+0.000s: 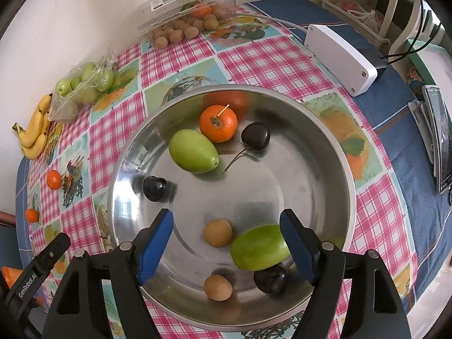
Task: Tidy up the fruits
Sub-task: 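Withdraw both tools from the bowl toward the loose tangerines on the table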
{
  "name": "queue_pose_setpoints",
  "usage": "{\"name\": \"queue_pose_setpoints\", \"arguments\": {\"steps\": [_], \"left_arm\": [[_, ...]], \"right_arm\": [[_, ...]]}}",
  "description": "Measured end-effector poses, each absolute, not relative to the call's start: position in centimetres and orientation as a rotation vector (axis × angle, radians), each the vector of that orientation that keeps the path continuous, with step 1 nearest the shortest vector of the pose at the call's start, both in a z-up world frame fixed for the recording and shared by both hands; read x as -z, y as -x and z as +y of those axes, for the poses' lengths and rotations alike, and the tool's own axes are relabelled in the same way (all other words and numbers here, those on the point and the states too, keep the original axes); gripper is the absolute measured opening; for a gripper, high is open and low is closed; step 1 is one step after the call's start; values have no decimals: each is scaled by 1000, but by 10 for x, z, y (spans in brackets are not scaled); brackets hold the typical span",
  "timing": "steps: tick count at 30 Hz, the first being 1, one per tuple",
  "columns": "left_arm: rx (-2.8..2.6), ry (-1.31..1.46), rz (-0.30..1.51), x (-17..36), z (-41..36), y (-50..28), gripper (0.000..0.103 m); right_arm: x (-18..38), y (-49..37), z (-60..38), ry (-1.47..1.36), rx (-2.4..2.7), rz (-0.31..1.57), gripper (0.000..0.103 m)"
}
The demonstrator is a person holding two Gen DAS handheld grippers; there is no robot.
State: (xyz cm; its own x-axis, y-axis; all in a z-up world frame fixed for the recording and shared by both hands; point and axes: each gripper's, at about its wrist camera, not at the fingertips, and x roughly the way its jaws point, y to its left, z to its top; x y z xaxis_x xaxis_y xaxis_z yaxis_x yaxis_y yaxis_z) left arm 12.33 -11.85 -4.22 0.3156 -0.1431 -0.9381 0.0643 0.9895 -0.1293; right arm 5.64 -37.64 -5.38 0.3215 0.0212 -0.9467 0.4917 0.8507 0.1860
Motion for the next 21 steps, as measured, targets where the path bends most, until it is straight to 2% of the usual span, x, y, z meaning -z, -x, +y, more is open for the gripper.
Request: {"name": "queue_pose_setpoints", "arguments": {"steps": [1, 2, 11, 13, 14, 21], "left_arm": [[132, 70, 1241, 42, -118, -124, 101], [129, 69, 1238, 42, -117, -124, 102], [114, 57, 1231, 43, -115, -125, 103], [109, 48, 1225, 43, -115, -124, 103], [107, 42, 1219, 43, -116, -124, 103], [114, 29, 1210, 42, -116, -123, 103]], "right_arm": [[54, -57, -376, -491, 325, 1216, 79], [54, -57, -375, -489, 323, 1216, 79], [54, -59, -372, -470, 310, 1224, 81], [54, -59, -373, -468, 311, 1219, 100], [54, -59, -373, -466, 309, 1215, 103], [54, -59, -374, -463, 301, 1211, 103]]}}
